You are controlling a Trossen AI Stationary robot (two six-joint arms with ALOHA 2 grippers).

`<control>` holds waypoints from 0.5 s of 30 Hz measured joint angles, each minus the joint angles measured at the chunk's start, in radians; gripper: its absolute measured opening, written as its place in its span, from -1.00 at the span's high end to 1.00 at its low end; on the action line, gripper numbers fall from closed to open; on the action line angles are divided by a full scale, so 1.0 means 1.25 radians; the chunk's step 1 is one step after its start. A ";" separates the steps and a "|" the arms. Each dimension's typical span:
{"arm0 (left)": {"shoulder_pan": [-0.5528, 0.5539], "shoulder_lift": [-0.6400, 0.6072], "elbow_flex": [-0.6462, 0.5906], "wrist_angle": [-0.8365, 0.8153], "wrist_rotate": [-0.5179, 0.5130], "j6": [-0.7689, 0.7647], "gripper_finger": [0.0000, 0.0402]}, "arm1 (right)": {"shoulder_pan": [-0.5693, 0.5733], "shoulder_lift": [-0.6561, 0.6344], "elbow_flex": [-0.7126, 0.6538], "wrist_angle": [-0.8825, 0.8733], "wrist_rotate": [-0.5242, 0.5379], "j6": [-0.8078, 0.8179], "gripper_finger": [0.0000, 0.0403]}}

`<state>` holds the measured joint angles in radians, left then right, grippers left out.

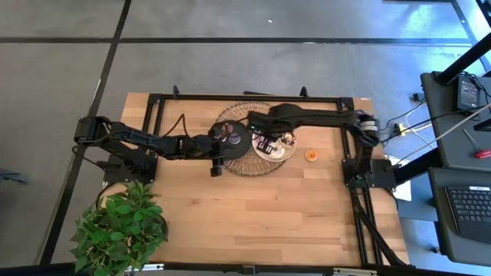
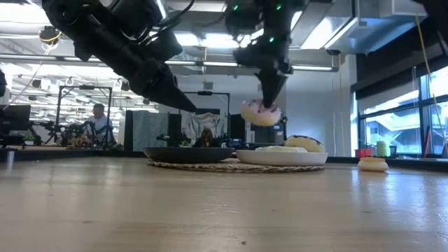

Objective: Pick & Place donuts
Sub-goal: Put the big purple donut on the white plate

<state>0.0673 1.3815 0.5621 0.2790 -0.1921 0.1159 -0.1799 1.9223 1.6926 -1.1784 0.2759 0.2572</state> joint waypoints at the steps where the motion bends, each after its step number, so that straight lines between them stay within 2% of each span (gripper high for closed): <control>1: 0.000 0.000 0.000 -0.002 0.000 0.001 0.17 | -0.003 0.019 0.015 -0.011 0.000 0.000 0.93; 7: 0.000 0.000 0.000 -0.018 0.000 0.002 0.19 | -0.024 0.101 0.068 -0.024 -0.010 0.006 0.93; 15: 0.000 0.000 0.000 -0.022 0.001 0.002 0.21 | -0.045 0.154 0.070 -0.028 -0.048 0.022 0.93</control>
<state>0.0670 1.3815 0.5621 0.2521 -0.1913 0.1184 -0.2364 2.1143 1.7806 -1.2133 0.2153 0.2841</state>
